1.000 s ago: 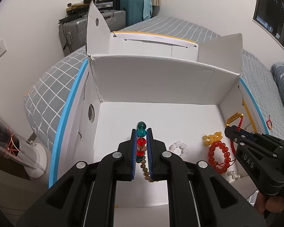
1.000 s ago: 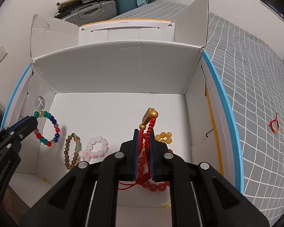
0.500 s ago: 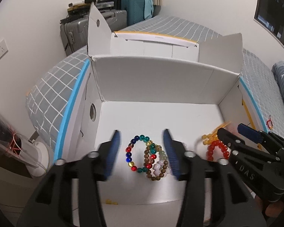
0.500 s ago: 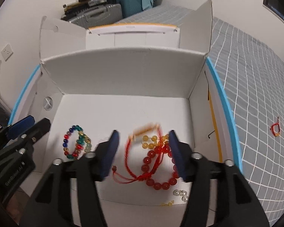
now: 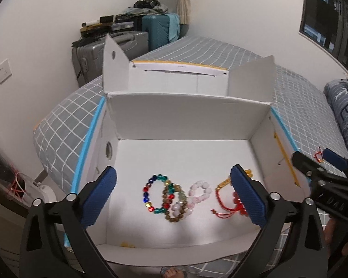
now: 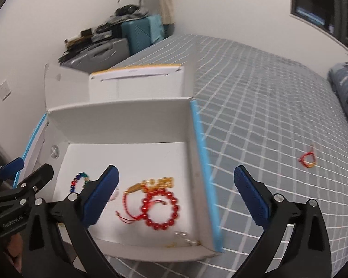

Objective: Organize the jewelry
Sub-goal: 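Move the left tool back over the bed toward the last red string bracelet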

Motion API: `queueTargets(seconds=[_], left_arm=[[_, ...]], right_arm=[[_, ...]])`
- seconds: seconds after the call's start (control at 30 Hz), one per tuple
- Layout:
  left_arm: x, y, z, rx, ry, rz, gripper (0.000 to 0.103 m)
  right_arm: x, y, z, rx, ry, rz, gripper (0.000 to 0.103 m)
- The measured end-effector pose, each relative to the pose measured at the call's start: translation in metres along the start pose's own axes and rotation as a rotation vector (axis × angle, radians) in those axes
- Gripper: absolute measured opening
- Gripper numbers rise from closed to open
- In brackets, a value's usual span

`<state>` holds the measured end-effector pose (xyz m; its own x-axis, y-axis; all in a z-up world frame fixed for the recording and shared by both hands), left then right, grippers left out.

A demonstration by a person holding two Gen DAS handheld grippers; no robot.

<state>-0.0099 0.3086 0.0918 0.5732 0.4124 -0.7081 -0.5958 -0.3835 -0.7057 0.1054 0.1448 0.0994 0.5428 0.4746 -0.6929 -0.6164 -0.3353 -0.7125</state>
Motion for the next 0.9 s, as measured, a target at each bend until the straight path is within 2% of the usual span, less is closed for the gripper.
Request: queueTargets(seconds=[0.27,0.37,0.7,0.9], left_arm=[[-0.013,0.003,-0.047,0.056,0.072,-0.011,0.097],[-0.020,0.006,-0.073,0.087,0.106,-0.019,0.097],[-0.038,0.021,-0.190,0.212,0.242,-0.011,0.097],[-0.043,0.030,-0.259,0.273,0.304,0.001,0.097]], right_arm=[[-0.048,0.013,-0.063,0.088,0.074,-0.072,0.095],[-0.067,0.022,-0.093,0.126,0.127,-0.081,0.095],[-0.118,0.064,-0.204,0.245,0.255,-0.094,0.095],[-0.135,0.089,-0.252,0.282,0.306,-0.088,0.095]])
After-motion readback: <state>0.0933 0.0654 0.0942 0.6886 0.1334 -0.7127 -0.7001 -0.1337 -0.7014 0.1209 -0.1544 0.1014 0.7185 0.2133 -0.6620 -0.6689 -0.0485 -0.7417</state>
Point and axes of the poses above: each gripper's, at about its wrist camera, not at the fingertips, and x roughly the way its jaws point, z to its left, y to its underside, the point moved 1 cm from there along x, roughly the way its jaws point, and after that the axes turned 6 degrees about -y, right-handed, at the moved point
